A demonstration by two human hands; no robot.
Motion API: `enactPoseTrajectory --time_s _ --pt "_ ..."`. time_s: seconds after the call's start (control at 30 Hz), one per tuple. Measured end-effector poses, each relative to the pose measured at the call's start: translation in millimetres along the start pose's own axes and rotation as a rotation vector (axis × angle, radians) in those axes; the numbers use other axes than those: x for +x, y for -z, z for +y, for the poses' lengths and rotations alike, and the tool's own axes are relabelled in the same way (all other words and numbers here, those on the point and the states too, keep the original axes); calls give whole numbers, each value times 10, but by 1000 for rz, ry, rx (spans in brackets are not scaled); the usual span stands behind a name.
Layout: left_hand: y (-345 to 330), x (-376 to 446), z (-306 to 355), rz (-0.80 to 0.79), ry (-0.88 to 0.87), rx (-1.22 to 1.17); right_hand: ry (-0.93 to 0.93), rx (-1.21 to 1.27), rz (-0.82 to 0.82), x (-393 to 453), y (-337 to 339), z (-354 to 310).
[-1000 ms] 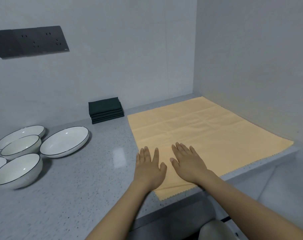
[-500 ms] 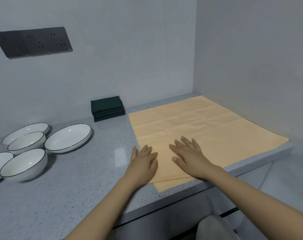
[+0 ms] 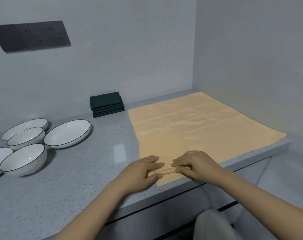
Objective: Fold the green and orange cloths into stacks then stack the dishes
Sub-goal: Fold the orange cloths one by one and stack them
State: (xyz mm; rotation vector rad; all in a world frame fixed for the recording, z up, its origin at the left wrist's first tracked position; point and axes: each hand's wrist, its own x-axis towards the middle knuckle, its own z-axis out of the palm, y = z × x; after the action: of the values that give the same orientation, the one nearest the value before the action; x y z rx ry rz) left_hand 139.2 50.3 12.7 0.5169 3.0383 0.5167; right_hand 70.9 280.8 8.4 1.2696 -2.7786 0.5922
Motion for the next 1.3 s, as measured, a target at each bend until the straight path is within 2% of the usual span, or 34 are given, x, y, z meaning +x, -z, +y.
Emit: enactPoseTrajectory --time_s 0.3,0.47,0.53,0.67,0.77,0.9,1.1,1.3 --pt "89 53 -83 46 23 -32 -46 -27 48 60 54 -21" --pt "150 87 -135 93 79 -162 -70 8 -88 107 153 24" --pt "184 118 -153 119 103 -194 -129 42 -87 130 178 88" --pt "184 195 -227 282 235 -345 -308 221 27 220 268 194" --pt "122 276 -244 420 342 -352 -391 284 54 360 324 218" --pt "98 448 -204 507 460 -261 -479 180 63 593 292 242" --pt "6 642 -204 471 592 -70 -546 -123 112 777 68 125" --pt "-55 720 -267 468 668 89 -601 -320 159 918 -103 149"
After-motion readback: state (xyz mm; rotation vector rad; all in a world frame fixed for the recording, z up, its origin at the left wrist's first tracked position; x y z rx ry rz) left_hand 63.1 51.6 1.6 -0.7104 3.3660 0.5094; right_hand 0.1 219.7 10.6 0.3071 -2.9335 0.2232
